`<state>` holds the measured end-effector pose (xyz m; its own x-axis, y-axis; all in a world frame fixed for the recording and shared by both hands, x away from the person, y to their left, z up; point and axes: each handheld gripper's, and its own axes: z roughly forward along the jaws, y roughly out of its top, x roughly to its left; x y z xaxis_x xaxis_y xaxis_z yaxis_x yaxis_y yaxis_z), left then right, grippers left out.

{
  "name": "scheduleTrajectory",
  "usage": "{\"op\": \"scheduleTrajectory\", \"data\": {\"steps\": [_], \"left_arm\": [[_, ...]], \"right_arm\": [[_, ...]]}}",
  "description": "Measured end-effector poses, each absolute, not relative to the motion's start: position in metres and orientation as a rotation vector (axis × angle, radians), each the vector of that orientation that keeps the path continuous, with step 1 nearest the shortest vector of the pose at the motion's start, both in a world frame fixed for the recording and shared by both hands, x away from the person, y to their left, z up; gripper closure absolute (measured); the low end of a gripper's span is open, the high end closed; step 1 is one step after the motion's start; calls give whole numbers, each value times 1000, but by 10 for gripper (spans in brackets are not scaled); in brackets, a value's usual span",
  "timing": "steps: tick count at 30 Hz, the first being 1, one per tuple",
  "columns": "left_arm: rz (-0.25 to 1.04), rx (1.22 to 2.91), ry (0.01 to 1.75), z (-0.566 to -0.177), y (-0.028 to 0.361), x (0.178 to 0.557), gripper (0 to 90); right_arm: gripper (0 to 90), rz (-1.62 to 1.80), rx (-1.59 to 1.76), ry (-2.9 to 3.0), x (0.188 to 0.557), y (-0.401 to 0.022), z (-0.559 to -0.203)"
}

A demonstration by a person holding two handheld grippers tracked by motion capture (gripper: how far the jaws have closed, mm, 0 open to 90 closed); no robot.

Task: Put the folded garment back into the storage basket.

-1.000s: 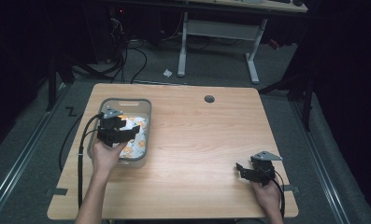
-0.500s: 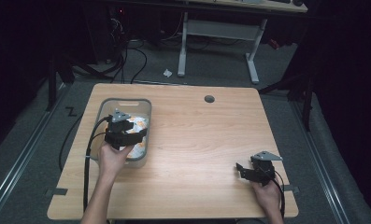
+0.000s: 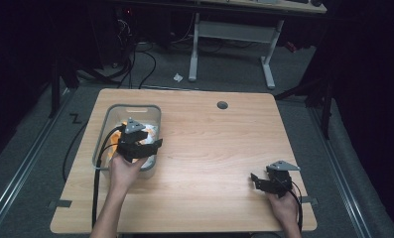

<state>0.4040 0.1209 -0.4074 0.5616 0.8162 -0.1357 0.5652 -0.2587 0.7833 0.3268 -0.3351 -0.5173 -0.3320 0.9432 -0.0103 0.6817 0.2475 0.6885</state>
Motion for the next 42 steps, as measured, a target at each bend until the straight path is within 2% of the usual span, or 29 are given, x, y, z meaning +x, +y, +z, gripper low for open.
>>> {"op": "scheduleTrajectory", "data": {"steps": [42], "left_arm": [[296,2002,996,-419,76,378,379]], "right_arm": [[275,830,1479,2101,327,-335,-517]]}}
